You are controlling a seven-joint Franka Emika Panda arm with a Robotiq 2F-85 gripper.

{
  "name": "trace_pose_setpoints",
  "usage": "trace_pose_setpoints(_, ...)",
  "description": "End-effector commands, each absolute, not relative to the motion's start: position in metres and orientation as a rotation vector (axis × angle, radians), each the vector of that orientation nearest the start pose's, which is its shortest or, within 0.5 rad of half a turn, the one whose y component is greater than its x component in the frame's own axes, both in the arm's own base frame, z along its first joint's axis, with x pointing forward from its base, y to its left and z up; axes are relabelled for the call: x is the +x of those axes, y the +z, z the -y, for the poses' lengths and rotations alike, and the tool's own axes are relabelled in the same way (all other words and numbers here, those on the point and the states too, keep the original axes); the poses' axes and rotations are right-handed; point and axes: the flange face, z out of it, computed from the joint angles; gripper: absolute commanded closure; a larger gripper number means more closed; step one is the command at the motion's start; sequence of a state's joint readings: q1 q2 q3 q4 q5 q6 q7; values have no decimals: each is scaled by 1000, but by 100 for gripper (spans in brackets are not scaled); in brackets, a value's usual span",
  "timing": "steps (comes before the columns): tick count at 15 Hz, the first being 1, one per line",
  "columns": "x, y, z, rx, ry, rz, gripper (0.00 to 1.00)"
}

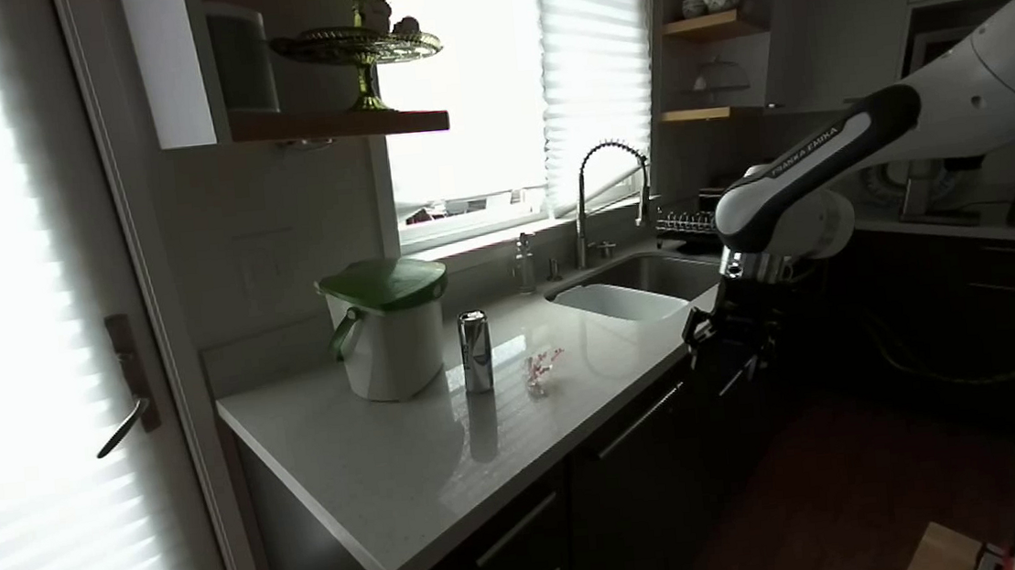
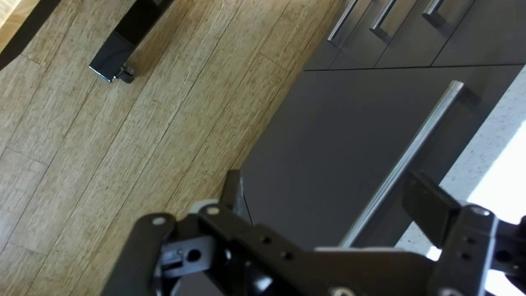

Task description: Open the waste bin drawer of the cabinet

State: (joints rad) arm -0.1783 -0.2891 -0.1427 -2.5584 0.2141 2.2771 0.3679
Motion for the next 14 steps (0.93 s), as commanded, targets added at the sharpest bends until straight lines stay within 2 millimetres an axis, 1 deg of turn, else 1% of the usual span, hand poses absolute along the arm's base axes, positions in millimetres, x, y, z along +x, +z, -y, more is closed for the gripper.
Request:
trace_pose_setpoints(1,407,357,130,-2686,19,-1166,0)
trace_pose_setpoints(6,399,311,147,-2577,104,-1156,0)
trace_pose_setpoints(11,401,270,173,-2457,38,-1110,0)
trace_pose_setpoints(14,407,250,178,-2391,0,-1083,0)
